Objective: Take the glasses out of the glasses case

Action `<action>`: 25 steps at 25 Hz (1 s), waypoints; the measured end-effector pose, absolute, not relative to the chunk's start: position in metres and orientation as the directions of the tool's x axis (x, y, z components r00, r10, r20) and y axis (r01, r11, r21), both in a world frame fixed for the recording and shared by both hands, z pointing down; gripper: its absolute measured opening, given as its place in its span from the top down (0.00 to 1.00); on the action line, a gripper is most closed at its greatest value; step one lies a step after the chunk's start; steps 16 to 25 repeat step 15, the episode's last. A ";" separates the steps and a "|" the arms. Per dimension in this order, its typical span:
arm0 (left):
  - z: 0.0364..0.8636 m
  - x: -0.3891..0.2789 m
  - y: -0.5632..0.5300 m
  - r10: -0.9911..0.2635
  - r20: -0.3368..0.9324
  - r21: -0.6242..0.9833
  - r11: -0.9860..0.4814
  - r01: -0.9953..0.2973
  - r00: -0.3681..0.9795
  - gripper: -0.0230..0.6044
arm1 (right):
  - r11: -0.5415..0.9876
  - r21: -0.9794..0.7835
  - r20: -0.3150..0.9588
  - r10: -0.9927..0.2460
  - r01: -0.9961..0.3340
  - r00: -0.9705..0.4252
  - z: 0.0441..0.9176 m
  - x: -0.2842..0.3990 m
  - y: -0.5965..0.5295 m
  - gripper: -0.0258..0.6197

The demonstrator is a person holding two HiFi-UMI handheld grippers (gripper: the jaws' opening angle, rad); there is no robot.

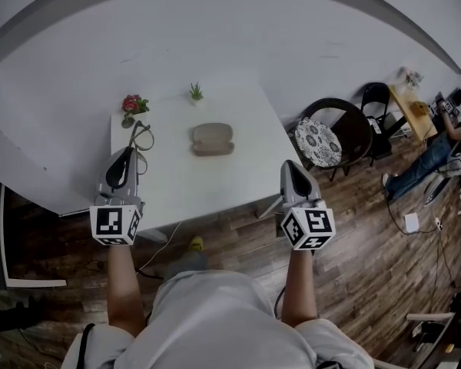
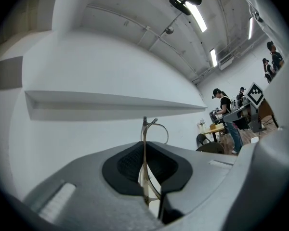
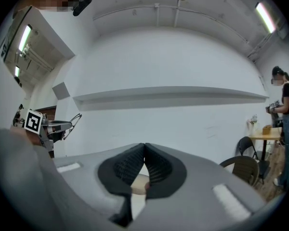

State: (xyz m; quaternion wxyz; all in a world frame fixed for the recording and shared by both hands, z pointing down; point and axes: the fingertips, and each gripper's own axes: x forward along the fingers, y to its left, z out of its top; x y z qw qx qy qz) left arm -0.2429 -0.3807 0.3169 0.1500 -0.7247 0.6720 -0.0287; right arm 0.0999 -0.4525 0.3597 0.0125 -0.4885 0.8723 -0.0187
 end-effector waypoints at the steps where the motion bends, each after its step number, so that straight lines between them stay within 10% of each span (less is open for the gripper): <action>1: 0.315 -0.241 -0.379 -0.982 -0.162 -0.254 -0.052 -0.966 0.095 0.93 | 0.523 -0.046 -0.005 -0.852 -0.851 -0.523 0.359 0.101 -0.451 0.96; 25: 0.306 -0.228 -0.372 -0.977 -0.186 -0.259 -0.052 -0.965 0.102 0.93 | 0.512 -0.060 -0.021 -0.859 -0.857 -0.512 0.358 0.115 -0.447 0.96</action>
